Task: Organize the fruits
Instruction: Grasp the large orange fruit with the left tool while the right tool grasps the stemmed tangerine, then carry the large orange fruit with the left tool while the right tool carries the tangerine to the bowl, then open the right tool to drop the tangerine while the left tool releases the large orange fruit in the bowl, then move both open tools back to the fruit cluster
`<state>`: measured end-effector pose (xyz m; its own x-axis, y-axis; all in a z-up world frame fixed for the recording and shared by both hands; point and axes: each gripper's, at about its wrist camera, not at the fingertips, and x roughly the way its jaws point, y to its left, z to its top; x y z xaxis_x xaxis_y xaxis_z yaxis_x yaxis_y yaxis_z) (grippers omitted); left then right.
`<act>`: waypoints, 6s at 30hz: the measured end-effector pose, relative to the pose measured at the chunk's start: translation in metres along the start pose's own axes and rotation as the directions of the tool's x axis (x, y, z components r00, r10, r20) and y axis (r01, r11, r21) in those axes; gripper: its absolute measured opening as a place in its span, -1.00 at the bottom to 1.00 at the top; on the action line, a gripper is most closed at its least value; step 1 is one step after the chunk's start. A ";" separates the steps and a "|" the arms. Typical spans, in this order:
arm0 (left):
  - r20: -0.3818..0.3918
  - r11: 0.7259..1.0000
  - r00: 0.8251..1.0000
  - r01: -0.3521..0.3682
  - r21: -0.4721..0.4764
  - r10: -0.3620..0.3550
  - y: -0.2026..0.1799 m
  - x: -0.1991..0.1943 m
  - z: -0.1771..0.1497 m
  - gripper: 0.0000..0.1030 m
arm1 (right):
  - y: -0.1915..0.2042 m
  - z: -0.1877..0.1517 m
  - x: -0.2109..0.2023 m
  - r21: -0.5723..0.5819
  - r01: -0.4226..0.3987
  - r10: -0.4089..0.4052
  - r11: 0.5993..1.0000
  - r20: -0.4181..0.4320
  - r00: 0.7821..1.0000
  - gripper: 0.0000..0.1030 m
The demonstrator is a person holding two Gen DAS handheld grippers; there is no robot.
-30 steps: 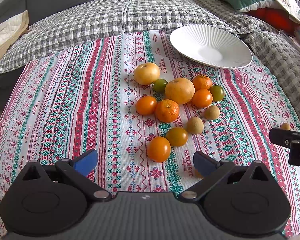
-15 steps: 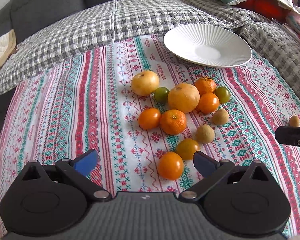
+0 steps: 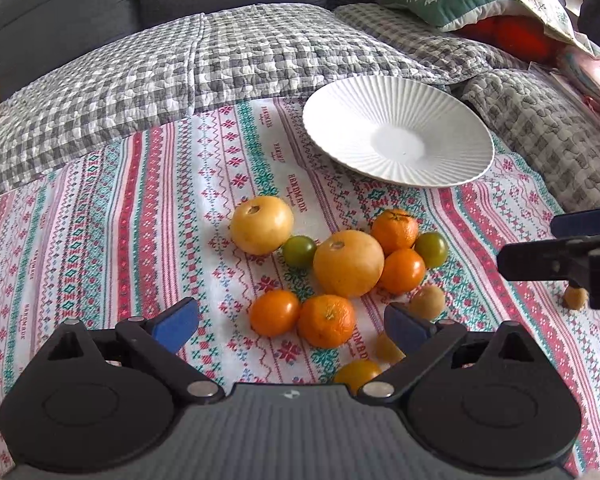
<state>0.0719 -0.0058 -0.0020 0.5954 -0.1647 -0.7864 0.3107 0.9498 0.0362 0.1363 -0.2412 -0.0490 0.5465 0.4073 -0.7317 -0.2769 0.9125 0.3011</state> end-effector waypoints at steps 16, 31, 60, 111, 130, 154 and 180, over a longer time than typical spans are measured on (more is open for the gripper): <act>-0.011 0.984 0.990 0.136 -0.113 -0.138 -0.003 0.036 0.012 0.19 | -0.013 0.016 0.054 0.204 -0.074 0.081 0.976 -0.028 0.996 0.33; 0.005 0.947 0.979 0.197 -0.255 -0.203 0.007 0.053 0.013 -0.12 | -0.002 0.021 0.078 0.253 -0.094 0.102 0.963 -0.019 0.995 -0.11; 0.048 0.955 0.985 0.174 -0.239 -0.167 -0.001 0.027 0.010 -0.17 | -0.033 0.010 0.030 0.331 -0.098 0.103 0.939 0.003 0.995 -0.38; 0.137 0.989 0.988 0.059 0.138 -0.078 -0.064 0.130 0.104 -0.16 | -0.074 0.103 0.080 0.316 -0.027 0.016 0.948 0.038 0.999 -0.38; 0.212 0.991 0.974 0.055 0.118 -0.079 -0.053 0.060 0.090 0.57 | -0.060 0.087 0.033 0.257 -0.054 0.035 0.965 0.078 0.996 0.36; 0.128 1.000 0.992 0.006 -0.011 -0.005 -0.007 -0.017 0.018 0.89 | -0.033 0.017 -0.026 0.307 -0.007 -0.012 0.952 0.062 0.998 0.80; 0.146 0.991 0.989 -0.006 0.135 -0.014 0.016 -0.007 -0.048 0.88 | 0.040 -0.059 -0.007 -0.230 0.005 0.036 0.973 0.173 0.984 0.99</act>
<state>0.0373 0.0235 -0.0254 0.6929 -0.2155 -0.6881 0.4046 0.9061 0.1237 0.0750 -0.2095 -0.0678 0.6646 0.4404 -0.6036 -0.4484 0.8813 0.1494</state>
